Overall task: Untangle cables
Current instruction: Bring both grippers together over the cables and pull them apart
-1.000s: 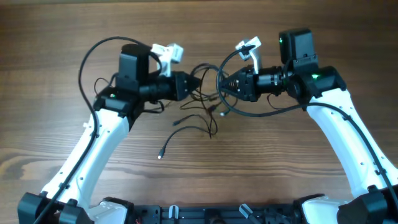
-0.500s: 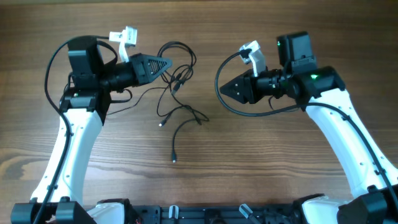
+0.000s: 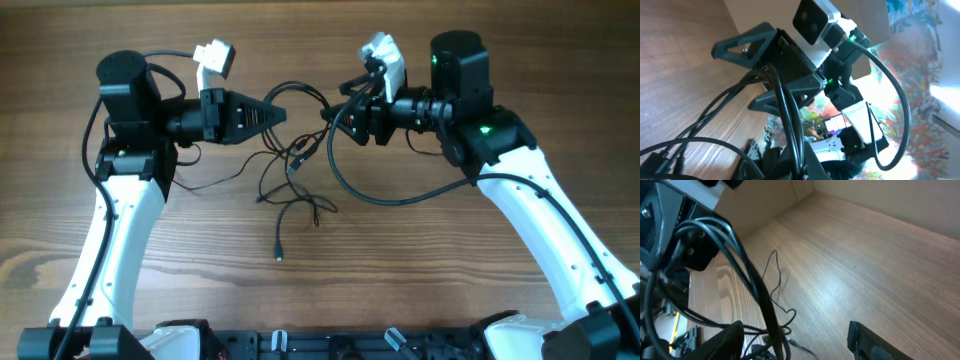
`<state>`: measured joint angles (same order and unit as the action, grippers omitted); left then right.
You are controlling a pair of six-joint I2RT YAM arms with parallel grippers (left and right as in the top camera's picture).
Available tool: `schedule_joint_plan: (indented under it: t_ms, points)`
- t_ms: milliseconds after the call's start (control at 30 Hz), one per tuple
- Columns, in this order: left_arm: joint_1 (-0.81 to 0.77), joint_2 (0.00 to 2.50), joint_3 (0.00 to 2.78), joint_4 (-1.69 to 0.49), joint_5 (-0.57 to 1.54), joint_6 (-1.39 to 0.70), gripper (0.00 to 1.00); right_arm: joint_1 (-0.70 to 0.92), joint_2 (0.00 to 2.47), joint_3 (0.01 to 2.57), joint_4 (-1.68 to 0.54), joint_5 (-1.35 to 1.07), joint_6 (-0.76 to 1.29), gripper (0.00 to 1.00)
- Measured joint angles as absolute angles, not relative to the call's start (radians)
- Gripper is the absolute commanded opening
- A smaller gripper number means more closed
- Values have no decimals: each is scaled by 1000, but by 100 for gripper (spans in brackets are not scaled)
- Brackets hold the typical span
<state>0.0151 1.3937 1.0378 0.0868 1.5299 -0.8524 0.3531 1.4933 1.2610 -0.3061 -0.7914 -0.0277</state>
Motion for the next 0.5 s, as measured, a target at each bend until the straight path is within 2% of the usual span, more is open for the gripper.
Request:
schedule_joint_plan:
  t_ms: [67, 133, 167, 267, 300, 400, 500]
  points:
    - [15, 1394, 1038, 87, 1544, -860, 4, 355, 1493, 1261, -305, -791, -24, 55]
    - [15, 1394, 1038, 87, 1548, -864, 4, 372, 1493, 1261, -292, -788, -21, 54]
    - [12, 1394, 1038, 87, 1547, -867, 4, 388, 1493, 1261, -281, -788, -21, 47]
    - [-15, 1394, 1038, 110, 1549, -871, 4, 413, 1493, 1261, -276, -785, -22, 13]
    - [-27, 1394, 1038, 121, 1552, -871, 4, 414, 1494, 1261, -284, -776, -20, 7]
    - [-34, 1394, 1037, 126, 1543, -863, 4, 425, 1508, 1263, -371, -641, 23, 4]
    - [-47, 1404, 1033, -6, 1458, -752, 6, 456, 1513, 1284, -566, -196, 171, 4]
